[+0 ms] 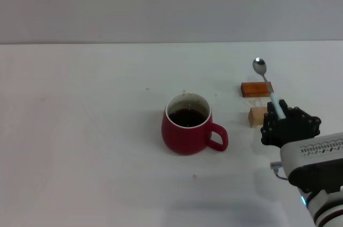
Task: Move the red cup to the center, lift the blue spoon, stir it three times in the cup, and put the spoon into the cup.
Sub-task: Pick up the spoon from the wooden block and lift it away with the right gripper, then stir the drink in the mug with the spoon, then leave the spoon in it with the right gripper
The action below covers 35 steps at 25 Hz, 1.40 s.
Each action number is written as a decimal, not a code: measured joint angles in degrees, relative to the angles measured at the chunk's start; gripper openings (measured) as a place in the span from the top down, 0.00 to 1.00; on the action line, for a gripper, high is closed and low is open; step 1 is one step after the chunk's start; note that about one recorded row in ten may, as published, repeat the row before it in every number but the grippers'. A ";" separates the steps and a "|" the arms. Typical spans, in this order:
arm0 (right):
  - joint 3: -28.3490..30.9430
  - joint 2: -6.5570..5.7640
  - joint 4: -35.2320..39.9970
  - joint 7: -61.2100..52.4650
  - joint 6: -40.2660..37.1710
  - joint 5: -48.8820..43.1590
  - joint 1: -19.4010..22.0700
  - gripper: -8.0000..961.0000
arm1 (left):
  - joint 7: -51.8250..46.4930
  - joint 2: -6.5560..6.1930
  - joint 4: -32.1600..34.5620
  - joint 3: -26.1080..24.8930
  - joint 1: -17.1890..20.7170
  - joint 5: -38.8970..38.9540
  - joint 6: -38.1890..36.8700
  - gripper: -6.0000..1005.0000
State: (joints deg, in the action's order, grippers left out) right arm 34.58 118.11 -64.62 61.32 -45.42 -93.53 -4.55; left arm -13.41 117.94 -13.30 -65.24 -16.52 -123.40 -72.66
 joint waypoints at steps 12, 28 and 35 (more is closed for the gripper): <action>1.02 -1.29 -13.70 8.98 0.49 0.55 5.18 0.83 | -0.04 -0.07 0.17 -0.06 0.00 0.00 0.02 0.14; 1.85 -1.32 -19.06 11.73 0.23 0.51 6.51 0.83 | -0.04 -0.01 0.16 -0.06 0.24 0.00 -0.20 0.14; 3.03 -1.26 -17.36 8.41 -0.04 -1.51 6.66 0.83 | -0.04 -0.05 0.03 -0.06 0.35 0.00 -0.26 0.14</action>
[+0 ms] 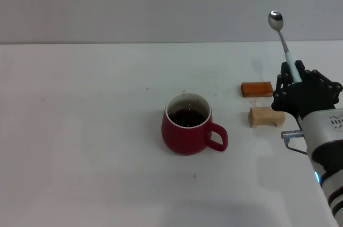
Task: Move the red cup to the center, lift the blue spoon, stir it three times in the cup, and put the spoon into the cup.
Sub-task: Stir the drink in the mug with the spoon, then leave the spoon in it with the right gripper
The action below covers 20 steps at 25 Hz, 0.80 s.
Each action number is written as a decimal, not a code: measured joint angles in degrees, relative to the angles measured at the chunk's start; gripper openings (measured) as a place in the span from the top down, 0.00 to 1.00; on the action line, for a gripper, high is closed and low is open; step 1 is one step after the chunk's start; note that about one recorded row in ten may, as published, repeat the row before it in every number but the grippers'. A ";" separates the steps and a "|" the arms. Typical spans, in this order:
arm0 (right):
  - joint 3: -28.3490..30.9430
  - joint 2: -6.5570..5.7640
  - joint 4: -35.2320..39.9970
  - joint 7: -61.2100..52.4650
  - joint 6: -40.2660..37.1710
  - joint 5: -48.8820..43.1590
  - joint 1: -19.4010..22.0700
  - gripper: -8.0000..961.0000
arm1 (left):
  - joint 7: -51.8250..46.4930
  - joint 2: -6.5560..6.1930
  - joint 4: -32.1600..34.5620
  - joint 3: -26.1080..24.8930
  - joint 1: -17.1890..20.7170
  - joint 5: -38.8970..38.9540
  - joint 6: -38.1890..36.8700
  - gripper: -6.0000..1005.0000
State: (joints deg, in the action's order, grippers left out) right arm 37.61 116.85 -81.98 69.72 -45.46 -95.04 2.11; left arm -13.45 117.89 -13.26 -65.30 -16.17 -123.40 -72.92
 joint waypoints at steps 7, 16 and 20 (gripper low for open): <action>-0.47 0.06 2.72 -8.87 -2.77 -9.05 0.66 0.83 | 0.00 -0.03 0.03 0.04 0.00 0.00 -0.03 0.14; -0.53 -0.94 6.14 -24.24 -6.88 -19.96 1.79 0.83 | 0.00 -0.08 0.15 -0.01 -0.01 0.00 -0.04 0.14; -0.59 -2.48 6.97 -33.50 -8.97 -26.24 2.37 0.83 | 0.00 -0.12 0.20 -0.01 -0.11 0.00 -0.04 0.14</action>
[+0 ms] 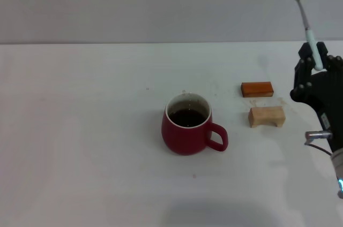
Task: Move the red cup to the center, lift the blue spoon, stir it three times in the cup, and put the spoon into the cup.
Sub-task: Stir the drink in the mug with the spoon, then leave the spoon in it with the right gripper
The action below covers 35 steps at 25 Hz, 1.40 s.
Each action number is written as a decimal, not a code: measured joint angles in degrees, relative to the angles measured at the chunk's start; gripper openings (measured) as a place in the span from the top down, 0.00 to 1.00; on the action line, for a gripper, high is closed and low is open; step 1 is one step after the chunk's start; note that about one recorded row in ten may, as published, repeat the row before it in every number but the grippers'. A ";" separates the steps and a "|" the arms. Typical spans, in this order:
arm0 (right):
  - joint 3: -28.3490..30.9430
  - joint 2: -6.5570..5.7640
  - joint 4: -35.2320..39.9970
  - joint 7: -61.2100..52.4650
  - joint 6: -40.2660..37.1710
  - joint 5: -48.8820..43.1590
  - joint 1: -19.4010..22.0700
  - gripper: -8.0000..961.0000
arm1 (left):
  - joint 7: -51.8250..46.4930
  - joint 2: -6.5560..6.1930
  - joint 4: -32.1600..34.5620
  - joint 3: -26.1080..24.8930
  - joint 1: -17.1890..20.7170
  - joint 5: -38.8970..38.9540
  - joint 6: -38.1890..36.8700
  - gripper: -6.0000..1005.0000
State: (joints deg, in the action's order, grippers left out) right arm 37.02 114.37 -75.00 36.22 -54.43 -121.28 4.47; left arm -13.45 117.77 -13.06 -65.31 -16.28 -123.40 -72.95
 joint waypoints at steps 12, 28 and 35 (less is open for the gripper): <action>1.24 -4.82 -5.85 -7.85 7.49 -5.08 0.50 0.83 | 0.00 0.00 0.23 -0.04 -0.22 0.00 0.15 0.14; 19.93 -0.58 -21.79 -0.41 46.33 -6.46 5.62 0.83 | 0.00 0.00 0.11 -0.09 -0.25 0.00 0.09 0.14; 26.32 2.08 -26.64 -0.38 60.28 -10.87 5.92 0.83 | 0.00 0.00 0.05 -0.09 -0.24 0.00 0.09 0.14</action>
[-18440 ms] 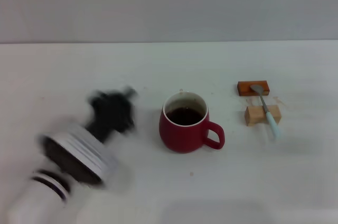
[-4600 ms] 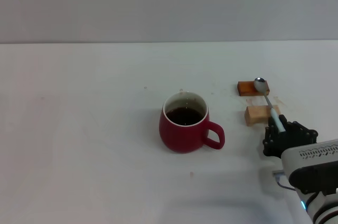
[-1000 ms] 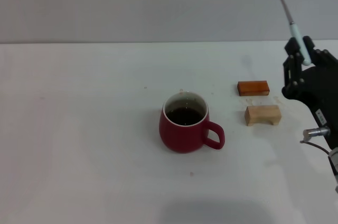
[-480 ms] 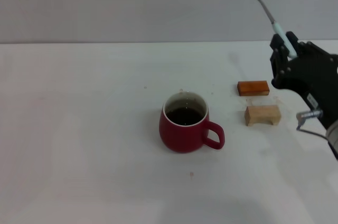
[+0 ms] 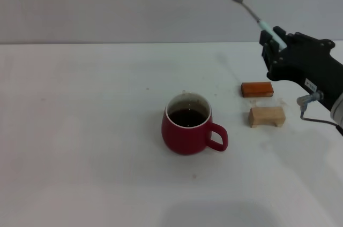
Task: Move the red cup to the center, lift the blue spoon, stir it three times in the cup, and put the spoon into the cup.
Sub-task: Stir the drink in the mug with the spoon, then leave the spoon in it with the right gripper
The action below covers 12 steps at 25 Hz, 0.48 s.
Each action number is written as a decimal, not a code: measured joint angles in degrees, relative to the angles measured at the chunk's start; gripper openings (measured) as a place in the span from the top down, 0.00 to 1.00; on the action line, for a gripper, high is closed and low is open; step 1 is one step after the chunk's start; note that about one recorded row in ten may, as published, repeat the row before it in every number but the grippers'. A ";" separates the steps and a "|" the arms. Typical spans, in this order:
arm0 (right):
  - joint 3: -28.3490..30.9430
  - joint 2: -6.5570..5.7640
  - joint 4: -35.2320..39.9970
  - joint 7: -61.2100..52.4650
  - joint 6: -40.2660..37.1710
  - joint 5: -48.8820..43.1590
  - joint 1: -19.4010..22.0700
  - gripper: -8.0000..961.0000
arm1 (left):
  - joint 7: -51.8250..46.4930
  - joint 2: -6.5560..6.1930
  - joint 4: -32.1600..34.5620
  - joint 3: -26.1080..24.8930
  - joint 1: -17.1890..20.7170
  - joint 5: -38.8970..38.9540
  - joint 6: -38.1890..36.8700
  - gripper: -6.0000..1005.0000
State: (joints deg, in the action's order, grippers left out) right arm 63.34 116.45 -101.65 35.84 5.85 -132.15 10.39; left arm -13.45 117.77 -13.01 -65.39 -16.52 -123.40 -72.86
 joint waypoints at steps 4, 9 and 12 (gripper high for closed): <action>4.26 1.83 -4.04 0.01 9.24 -2.75 -0.34 0.83 | 0.00 0.00 -0.06 0.00 -0.04 0.00 0.04 0.14; 7.90 2.11 -8.98 -0.28 19.55 -3.64 -2.28 0.83 | 0.00 0.00 -0.17 0.00 -0.10 0.00 0.16 0.14; 10.23 2.22 -11.65 -0.73 25.64 -3.44 -3.95 0.83 | 0.00 0.00 -0.24 0.00 -0.15 0.00 0.22 0.14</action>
State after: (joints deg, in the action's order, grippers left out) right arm 73.57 118.66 -113.30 35.11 31.49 -135.59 6.44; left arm -13.45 117.77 -13.25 -65.39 -16.67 -123.40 -72.64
